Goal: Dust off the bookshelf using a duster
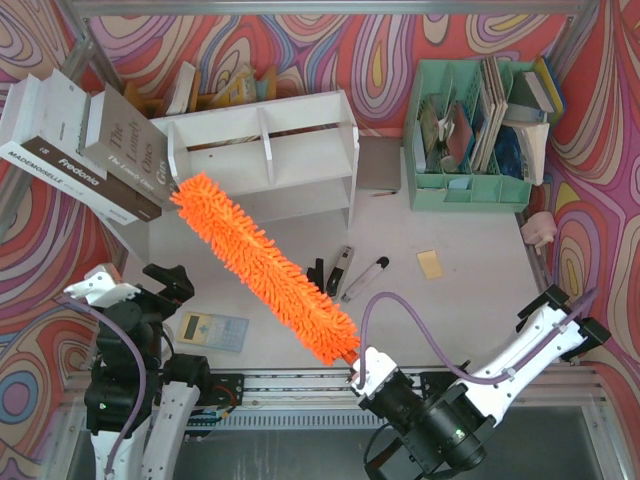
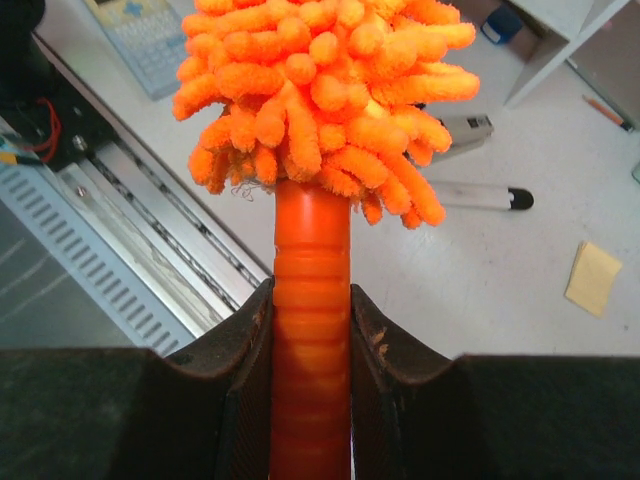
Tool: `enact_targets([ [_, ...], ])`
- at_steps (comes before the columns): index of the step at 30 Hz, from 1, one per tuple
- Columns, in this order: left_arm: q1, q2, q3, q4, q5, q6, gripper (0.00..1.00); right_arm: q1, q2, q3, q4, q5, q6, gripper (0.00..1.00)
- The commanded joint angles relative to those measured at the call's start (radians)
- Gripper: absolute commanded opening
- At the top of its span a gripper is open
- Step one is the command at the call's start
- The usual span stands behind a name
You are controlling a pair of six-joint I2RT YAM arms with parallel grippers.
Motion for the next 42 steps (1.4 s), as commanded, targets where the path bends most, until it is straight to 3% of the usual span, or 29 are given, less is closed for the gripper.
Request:
enact_targets([
  [1,0.008,-0.011,-0.001,0.003,-0.019,-0.003,0.98,0.048,-0.04,-0.077,-0.088,0.032,0.209,0.0],
  [9,0.009,-0.01,0.003,-0.006,-0.037,-0.006,0.99,0.069,-0.084,-0.243,0.144,-0.026,0.078,0.0],
  [11,0.009,-0.01,0.005,-0.009,-0.042,-0.008,0.99,0.068,-0.112,-0.31,0.281,-0.032,-0.017,0.0],
  [14,0.009,-0.013,0.007,-0.012,-0.049,-0.008,0.99,0.054,-0.131,-0.4,0.401,-0.029,-0.038,0.0],
  [23,0.009,-0.01,0.01,-0.014,-0.06,-0.005,0.98,-0.149,-0.153,-0.578,0.982,-0.236,-0.448,0.0],
  [28,0.009,-0.017,0.015,-0.015,-0.068,-0.003,0.99,-0.289,-0.126,-0.583,1.142,-0.338,-0.612,0.0],
  [34,0.008,-0.023,0.044,-0.028,-0.088,-0.005,0.99,-0.449,-0.024,-0.531,1.249,-0.456,-0.692,0.0],
  [42,0.005,-0.05,0.042,-0.029,-0.101,0.007,0.99,-0.556,0.139,-0.386,1.347,-0.512,-0.763,0.0],
])
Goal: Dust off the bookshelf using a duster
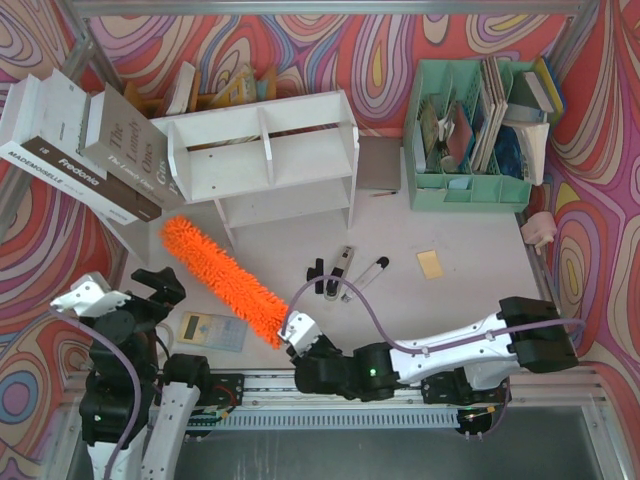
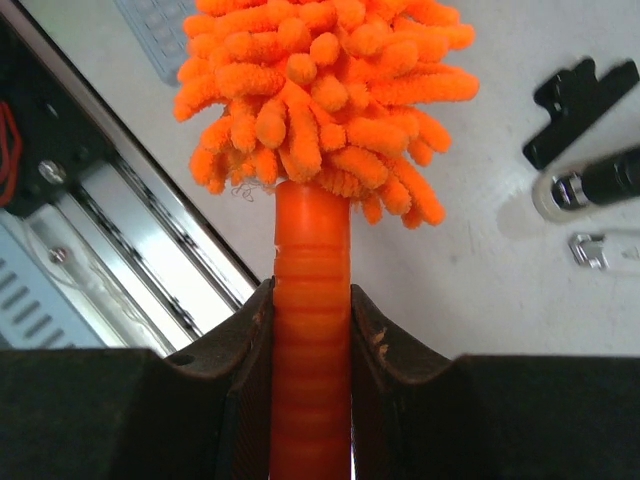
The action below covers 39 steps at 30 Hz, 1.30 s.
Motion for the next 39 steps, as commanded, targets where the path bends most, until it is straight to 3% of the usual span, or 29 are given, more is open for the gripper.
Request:
enact_targets([
  [1,0.0,-0.029,0.001,-0.009,-0.036,0.012,0.99,-0.048,0.036,0.078,0.165,-0.025,-0.061,0.0],
  [13,0.004,-0.141,-0.012,-0.011,-0.102,-0.001,0.99,-0.106,0.148,0.191,0.317,-0.165,-0.173,0.0],
  [28,0.004,-0.123,-0.013,-0.026,-0.128,-0.014,0.98,-0.126,0.269,0.139,0.227,-0.325,-0.117,0.0],
  [39,0.004,-0.073,-0.007,-0.032,-0.142,-0.011,0.98,-0.146,0.105,0.135,0.338,-0.222,-0.225,0.0],
])
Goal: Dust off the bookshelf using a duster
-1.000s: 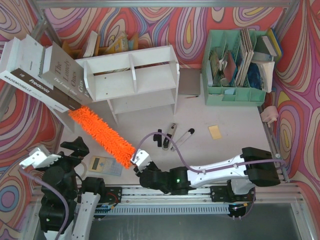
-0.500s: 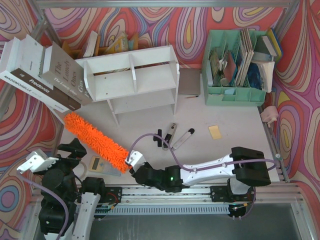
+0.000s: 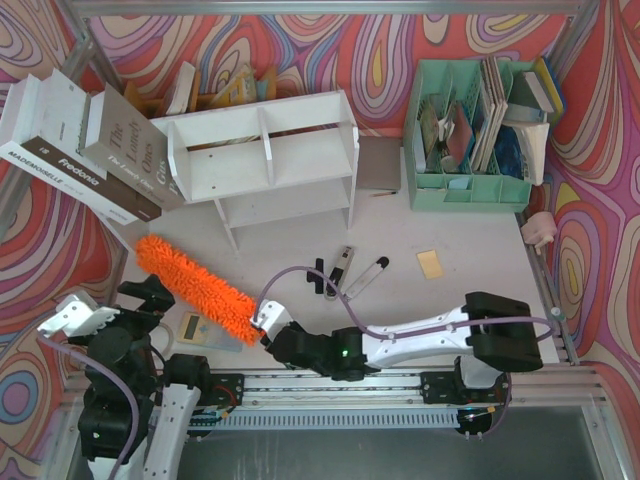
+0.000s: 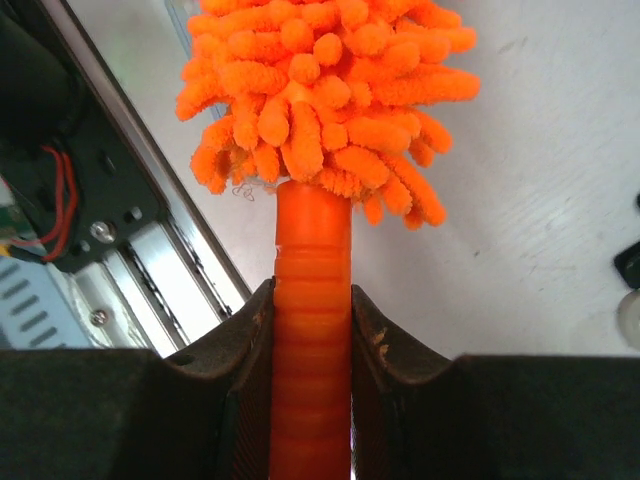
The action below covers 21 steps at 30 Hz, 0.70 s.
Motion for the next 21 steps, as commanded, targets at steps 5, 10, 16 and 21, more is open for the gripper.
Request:
enact_targets([
  [5,0.006,0.034,-0.004,-0.003,-0.013,0.001,0.99,-0.004,-0.08,0.012,0.14,0.041,-0.064,0.0],
  [10,0.023,0.014,-0.012,0.005,-0.011,0.001,0.98,-0.013,-0.022,-0.021,0.144,-0.015,-0.024,0.0],
  [16,0.028,0.013,-0.013,0.006,-0.011,0.001,0.98,-0.025,0.002,-0.004,0.136,-0.026,-0.037,0.0],
  [21,0.028,0.017,-0.014,0.008,-0.009,0.001,0.99,-0.026,-0.067,0.052,0.14,0.025,-0.104,0.0],
])
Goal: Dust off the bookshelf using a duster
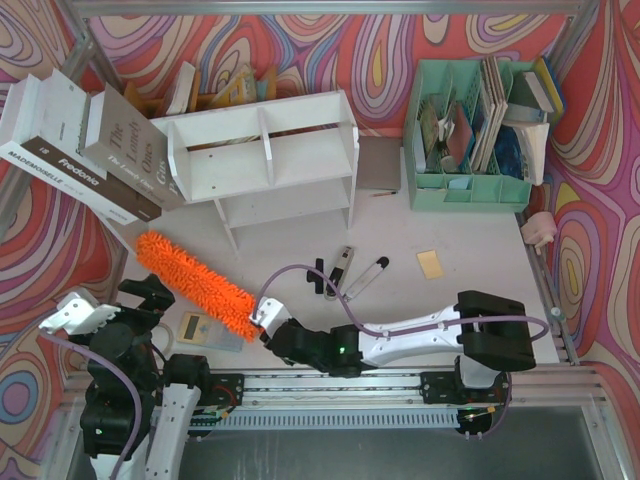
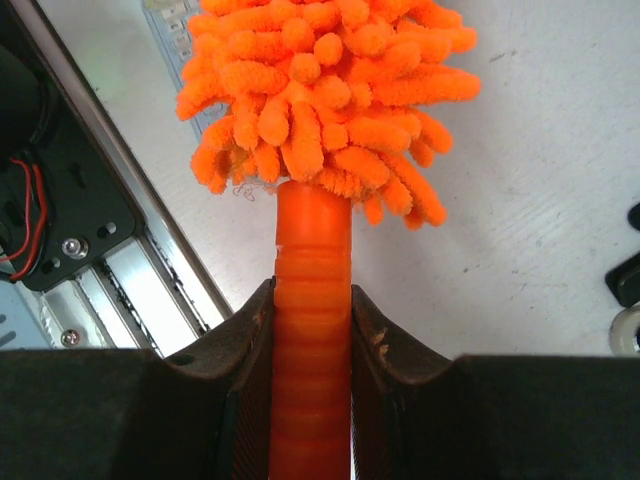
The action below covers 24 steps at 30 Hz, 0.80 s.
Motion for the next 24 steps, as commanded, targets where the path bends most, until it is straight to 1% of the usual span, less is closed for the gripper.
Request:
enact_targets([
  [1,0.005,-0.01,-0.012,0.012,-0.004,0.0,0.99,0.0,-0.088,0.078,0.083,0.039,-0.084,0.0],
  [4,0.005,-0.01,-0.013,0.012,-0.005,-0.001,0.98,0.0,-0.134,0.093,0.098,0.046,-0.109,0.0],
  [7,0.005,-0.012,-0.013,0.012,-0.006,-0.001,0.98,0.0,-0.145,0.088,0.097,0.043,-0.106,0.0],
  [15,0.005,-0.015,-0.015,0.013,-0.01,-0.001,0.99,0.0,-0.026,0.035,0.061,-0.026,0.002,0.0],
  [20,0.005,-0.016,-0.016,0.015,-0.009,-0.001,0.99,-0.001,0.067,0.075,-0.016,-0.105,0.044,0.0],
  [24,0.005,-0.023,-0.016,0.014,-0.016,-0.003,0.98,-0.001,0.083,0.092,-0.051,-0.089,0.05,0.0],
])
